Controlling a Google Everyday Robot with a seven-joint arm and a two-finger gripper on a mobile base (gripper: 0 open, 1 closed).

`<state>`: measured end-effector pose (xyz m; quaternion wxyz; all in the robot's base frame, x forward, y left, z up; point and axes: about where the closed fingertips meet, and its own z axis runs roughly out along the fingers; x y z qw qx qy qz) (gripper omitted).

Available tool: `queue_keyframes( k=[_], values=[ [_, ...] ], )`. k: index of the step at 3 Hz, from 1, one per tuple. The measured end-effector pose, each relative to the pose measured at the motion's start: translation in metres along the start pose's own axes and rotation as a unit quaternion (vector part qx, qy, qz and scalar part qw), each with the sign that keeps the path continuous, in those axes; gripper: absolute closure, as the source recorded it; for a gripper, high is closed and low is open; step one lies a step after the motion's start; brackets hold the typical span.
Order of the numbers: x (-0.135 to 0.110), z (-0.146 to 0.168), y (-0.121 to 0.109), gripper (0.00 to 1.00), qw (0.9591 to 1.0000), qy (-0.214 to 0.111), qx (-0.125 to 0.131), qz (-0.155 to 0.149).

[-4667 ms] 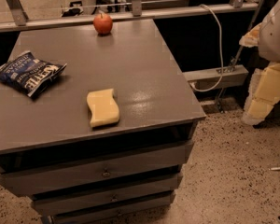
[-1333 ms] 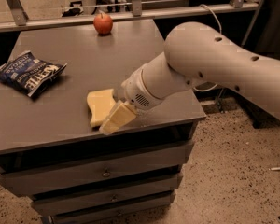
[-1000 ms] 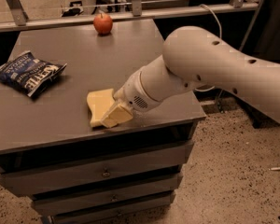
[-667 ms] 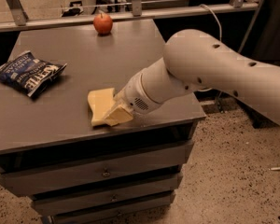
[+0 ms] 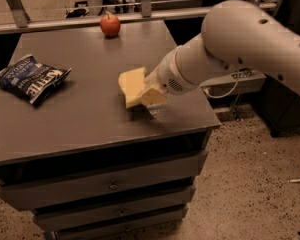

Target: Move sponge near apple

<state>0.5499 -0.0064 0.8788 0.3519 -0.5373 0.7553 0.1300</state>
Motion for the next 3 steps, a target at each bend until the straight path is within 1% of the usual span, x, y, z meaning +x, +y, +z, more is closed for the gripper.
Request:
queue_keyframes(
  k=[1,2,3],
  values=[
    [-0.003,-0.011,-0.015,1.0,0.9998,0.0,0.018,-0.006],
    [-0.003,-0.011,-0.015,1.0,0.9998,0.0,0.018,-0.006],
    [-0.009,-0.013,-0.03,1.0,0.9987,-0.016,0.046,-0.01]
  ],
)
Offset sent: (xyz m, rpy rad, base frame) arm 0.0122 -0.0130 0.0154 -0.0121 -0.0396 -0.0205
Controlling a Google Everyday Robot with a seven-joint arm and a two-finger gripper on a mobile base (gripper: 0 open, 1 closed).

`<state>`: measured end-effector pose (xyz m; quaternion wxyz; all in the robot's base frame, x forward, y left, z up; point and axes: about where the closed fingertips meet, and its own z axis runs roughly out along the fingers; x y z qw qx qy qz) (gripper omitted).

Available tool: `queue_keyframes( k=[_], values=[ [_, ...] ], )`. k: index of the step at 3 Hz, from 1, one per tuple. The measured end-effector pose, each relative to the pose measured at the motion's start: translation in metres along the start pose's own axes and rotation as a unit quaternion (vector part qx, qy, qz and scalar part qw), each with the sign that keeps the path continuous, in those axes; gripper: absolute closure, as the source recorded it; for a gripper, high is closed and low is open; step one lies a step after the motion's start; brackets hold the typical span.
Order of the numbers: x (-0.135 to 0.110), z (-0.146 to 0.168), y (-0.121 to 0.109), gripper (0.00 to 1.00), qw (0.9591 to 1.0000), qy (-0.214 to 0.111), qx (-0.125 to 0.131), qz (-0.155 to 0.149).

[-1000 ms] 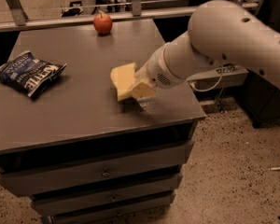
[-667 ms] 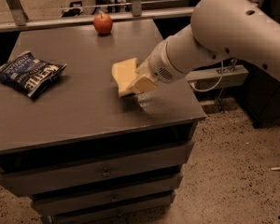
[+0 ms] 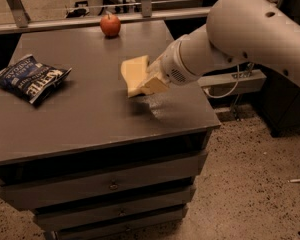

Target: Move sponge near apple

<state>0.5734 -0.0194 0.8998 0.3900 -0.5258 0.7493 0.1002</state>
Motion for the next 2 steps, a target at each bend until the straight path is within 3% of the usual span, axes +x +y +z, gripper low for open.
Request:
queue_keyframes(
  k=[1,2],
  values=[
    [-0.009,0.013,-0.037,1.0,0.9992,-0.02,0.034,-0.007],
    [-0.029,0.043,-0.085,1.0,0.9979,-0.044,0.047,-0.011]
  ],
)
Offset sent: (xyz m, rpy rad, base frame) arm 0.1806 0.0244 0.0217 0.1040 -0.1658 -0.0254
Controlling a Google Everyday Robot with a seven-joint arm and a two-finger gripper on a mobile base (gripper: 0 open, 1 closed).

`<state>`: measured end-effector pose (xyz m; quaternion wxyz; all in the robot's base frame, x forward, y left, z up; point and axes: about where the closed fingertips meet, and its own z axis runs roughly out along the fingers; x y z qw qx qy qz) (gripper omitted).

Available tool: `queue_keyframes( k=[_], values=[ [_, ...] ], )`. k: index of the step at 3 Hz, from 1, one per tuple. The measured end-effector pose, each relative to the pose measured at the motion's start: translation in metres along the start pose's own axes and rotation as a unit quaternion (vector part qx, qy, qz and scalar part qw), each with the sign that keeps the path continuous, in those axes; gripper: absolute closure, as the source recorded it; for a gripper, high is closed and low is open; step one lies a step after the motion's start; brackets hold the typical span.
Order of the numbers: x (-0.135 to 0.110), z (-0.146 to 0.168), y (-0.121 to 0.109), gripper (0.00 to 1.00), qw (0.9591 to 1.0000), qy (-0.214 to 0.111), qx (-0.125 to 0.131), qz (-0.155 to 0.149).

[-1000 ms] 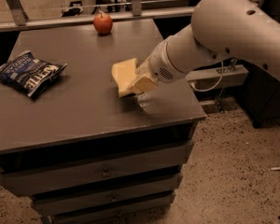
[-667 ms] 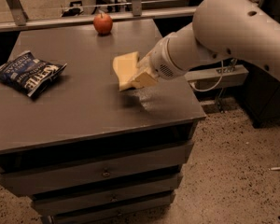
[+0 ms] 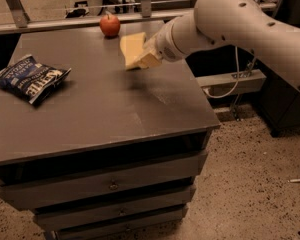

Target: Move sponge near apple

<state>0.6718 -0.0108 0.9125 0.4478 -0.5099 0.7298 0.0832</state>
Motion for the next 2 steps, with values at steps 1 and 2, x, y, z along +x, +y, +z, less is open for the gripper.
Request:
queue_keyframes(
  k=[1,2],
  values=[
    [-0.016,0.041,-0.027,1.0,0.9998,-0.013,-0.014,-0.007],
    [-0.027,0.072,-0.053,1.0,0.9997,-0.007,-0.023,-0.007]
  ],
)
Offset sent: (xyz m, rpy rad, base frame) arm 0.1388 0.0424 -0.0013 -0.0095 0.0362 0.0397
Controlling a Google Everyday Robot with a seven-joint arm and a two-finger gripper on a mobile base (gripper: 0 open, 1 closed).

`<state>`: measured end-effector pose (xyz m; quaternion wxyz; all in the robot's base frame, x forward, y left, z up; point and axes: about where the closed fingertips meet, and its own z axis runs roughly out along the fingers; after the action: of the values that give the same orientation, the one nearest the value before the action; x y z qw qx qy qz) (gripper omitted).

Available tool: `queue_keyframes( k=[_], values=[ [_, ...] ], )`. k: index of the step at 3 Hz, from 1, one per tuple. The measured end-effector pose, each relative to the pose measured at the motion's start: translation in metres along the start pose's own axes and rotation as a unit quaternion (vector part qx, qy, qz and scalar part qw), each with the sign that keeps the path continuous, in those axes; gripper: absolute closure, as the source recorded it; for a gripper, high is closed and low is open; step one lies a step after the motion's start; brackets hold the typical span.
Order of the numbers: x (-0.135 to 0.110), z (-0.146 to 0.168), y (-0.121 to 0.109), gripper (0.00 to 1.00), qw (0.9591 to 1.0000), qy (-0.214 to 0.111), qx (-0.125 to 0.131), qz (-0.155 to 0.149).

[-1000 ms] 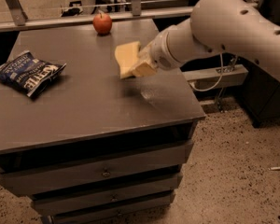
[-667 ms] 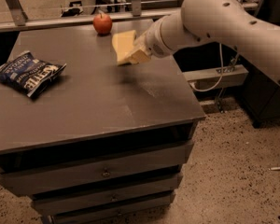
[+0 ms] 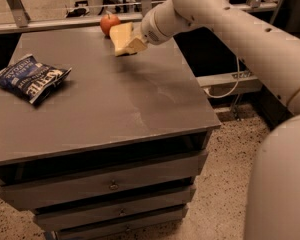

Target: Move sponge near apple

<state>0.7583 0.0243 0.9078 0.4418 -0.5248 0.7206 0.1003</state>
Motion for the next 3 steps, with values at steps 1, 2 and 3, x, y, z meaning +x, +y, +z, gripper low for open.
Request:
queue_keyframes(
  k=[1,2,3],
  values=[
    [-0.002,0.02,-0.025,1.0,0.9999,0.009,-0.001,0.013],
    [0.007,0.036,-0.049,1.0,0.9988,0.028,0.008,0.04],
    [0.016,0.044,-0.058,1.0,0.9977,0.037,0.011,0.056]
  ],
)
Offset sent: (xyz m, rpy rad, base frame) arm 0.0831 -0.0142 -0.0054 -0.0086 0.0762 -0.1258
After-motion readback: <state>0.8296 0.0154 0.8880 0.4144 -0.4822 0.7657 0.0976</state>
